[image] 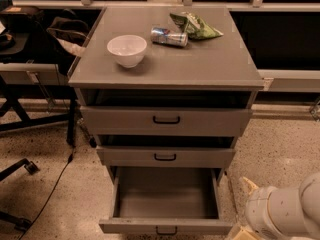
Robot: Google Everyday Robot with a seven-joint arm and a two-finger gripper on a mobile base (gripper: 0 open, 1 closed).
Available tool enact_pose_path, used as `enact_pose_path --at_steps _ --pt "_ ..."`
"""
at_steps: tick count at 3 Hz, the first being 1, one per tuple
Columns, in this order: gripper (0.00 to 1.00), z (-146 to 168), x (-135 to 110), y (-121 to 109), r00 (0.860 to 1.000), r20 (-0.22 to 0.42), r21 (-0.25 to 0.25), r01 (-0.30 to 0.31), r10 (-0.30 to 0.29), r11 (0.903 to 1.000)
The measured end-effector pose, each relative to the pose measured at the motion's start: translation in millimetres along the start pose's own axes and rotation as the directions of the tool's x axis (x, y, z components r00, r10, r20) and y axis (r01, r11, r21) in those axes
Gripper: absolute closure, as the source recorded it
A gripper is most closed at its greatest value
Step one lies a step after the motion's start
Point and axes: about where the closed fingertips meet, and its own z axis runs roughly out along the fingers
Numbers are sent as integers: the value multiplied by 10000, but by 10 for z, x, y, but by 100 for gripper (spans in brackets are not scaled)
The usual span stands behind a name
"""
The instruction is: Close bottom drawer
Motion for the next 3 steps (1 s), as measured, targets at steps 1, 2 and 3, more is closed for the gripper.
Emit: enact_pose_path --at_steps 1,2,3 --pt "0 105 48 110 9988 -200 -228 444 -449 9988" --pt "0 452 307 80 9993 -366 -387 13 -28 9992" --pt "0 888 570 -21 9985 -335 -332 -434 423 9985"
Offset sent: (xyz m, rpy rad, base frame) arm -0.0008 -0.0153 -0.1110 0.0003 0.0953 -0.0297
